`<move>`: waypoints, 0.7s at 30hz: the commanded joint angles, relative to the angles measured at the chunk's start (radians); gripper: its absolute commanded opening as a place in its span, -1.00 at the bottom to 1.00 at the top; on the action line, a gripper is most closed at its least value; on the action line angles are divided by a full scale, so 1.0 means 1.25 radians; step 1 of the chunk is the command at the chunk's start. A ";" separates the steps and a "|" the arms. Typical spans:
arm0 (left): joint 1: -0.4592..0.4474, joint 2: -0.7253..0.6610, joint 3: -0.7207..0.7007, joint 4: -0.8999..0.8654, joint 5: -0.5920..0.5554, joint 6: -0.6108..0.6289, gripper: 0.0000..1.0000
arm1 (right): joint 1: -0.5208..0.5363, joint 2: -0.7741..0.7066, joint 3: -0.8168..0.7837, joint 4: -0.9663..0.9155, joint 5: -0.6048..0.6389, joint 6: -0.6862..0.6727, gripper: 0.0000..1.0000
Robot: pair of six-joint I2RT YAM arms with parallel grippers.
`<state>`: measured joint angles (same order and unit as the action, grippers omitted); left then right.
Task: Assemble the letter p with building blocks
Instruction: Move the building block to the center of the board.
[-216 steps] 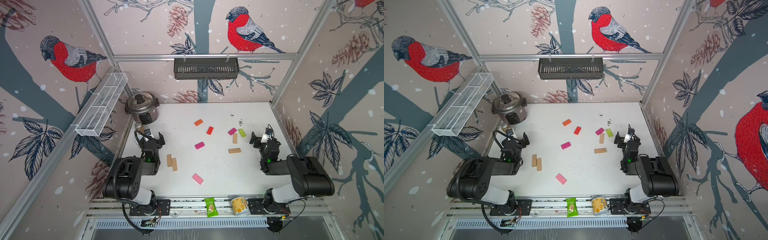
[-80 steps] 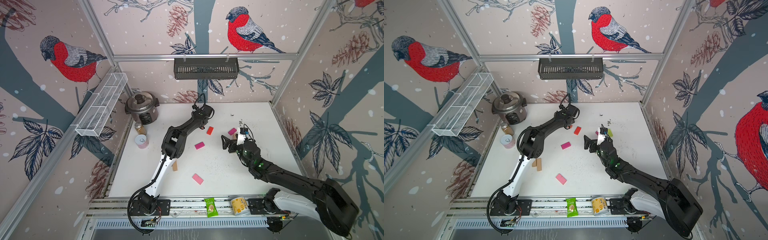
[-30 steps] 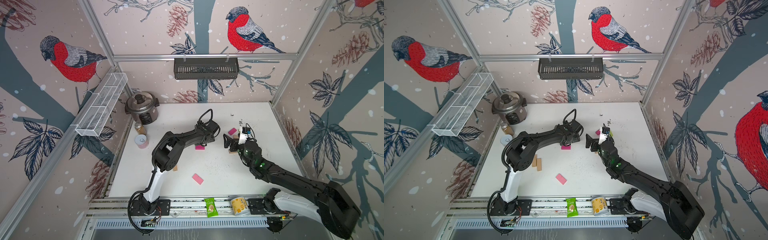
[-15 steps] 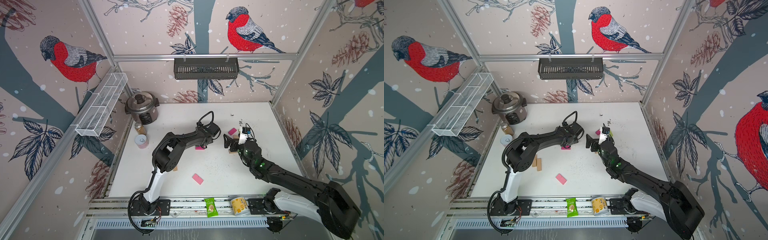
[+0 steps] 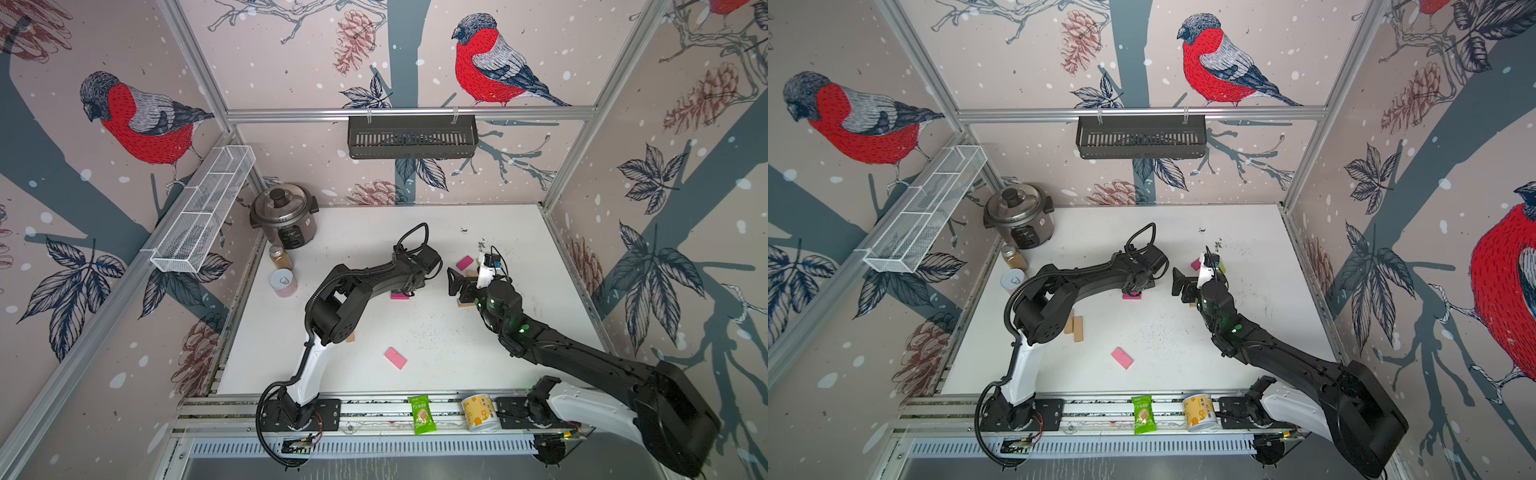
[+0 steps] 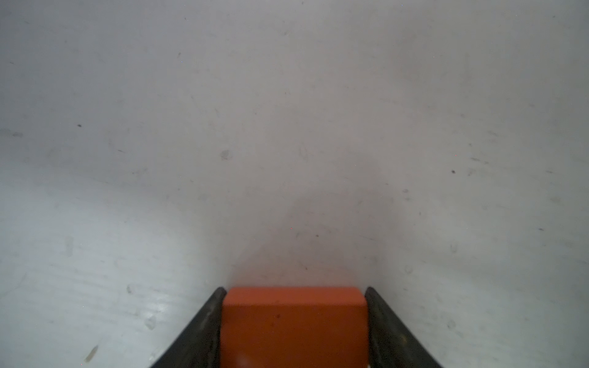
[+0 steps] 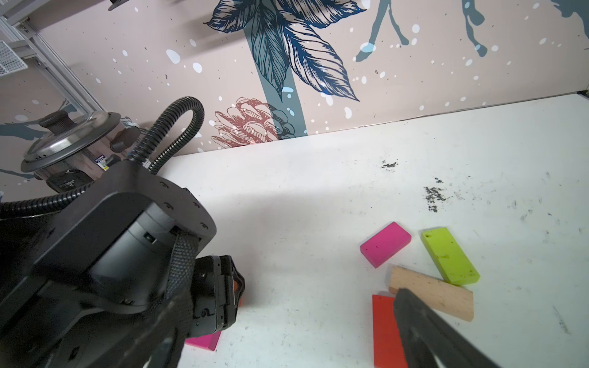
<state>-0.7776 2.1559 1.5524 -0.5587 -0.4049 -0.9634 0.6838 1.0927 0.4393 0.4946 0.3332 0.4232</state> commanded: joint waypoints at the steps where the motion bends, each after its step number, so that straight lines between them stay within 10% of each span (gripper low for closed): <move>1: 0.013 -0.021 0.006 -0.019 -0.027 0.038 0.23 | 0.000 0.001 0.005 0.005 0.008 0.001 0.99; 21: 0.116 -0.160 -0.198 0.123 0.032 0.238 0.21 | 0.009 0.029 0.019 0.002 0.003 -0.008 0.99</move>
<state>-0.6437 1.9755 1.3346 -0.4515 -0.3752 -0.6998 0.6926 1.1267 0.4545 0.4934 0.3355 0.4191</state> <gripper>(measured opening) 0.635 0.997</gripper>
